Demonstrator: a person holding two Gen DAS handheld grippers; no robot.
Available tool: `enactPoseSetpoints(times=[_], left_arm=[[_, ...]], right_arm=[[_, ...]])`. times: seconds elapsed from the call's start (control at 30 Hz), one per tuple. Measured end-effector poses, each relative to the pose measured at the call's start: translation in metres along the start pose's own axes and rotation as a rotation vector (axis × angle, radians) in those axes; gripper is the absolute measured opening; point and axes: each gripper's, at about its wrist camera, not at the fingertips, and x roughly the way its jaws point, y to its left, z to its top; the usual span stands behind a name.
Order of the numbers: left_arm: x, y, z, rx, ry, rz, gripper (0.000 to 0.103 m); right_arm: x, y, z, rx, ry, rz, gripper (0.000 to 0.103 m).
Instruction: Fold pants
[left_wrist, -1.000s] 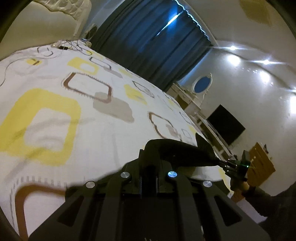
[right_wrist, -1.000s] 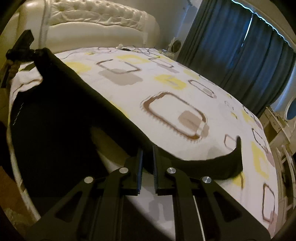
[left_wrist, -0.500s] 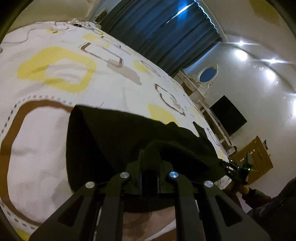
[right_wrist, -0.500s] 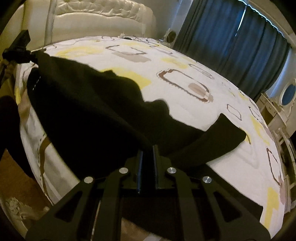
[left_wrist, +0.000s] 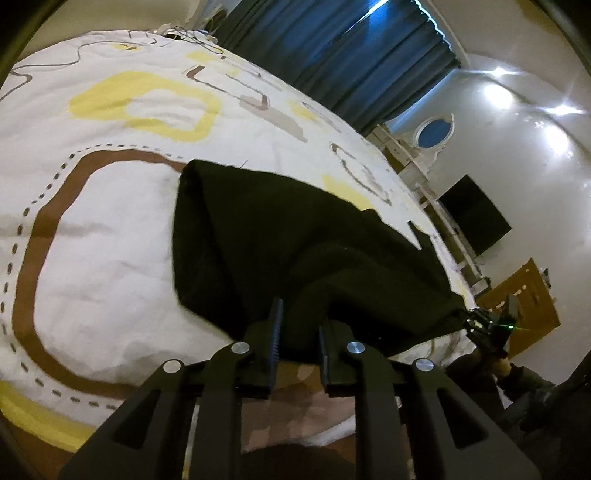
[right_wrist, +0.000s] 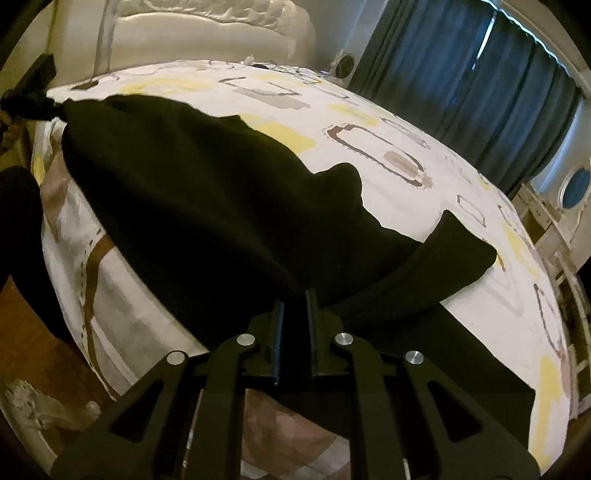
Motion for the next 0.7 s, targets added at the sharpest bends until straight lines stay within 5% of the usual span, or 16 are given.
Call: enactPoseSetpoints(times=[0.27,0.4,0.53,0.63,0.7], left_arm=[[-0.004,0.002,-0.005,0.009,0.015,0.107,0.029],[-0.029,0.016,-0.008,-0.051,-0.051,0.211,0.029],[-0.046,0.0,-0.003,-0.066,-0.137,0.167,0.03],[-0.034,-0.03,0.002,-0.014,-0.148,0.093,0.047],[-0.013,-0.047,0.005,0.011,-0.133,0.035,0.048]], right_arm=[[0.002,0.006,-0.011,-0.023,0.016,-0.01,0.013],[0.002,0.004,-0.014,0.002,0.014,-0.003,0.014],[0.002,0.005,-0.016,0.004,0.021,-0.009,0.016],[0.0,0.005,-0.019,0.006,0.023,-0.015,0.016],[-0.002,0.004,-0.02,0.011,0.028,-0.013,0.017]])
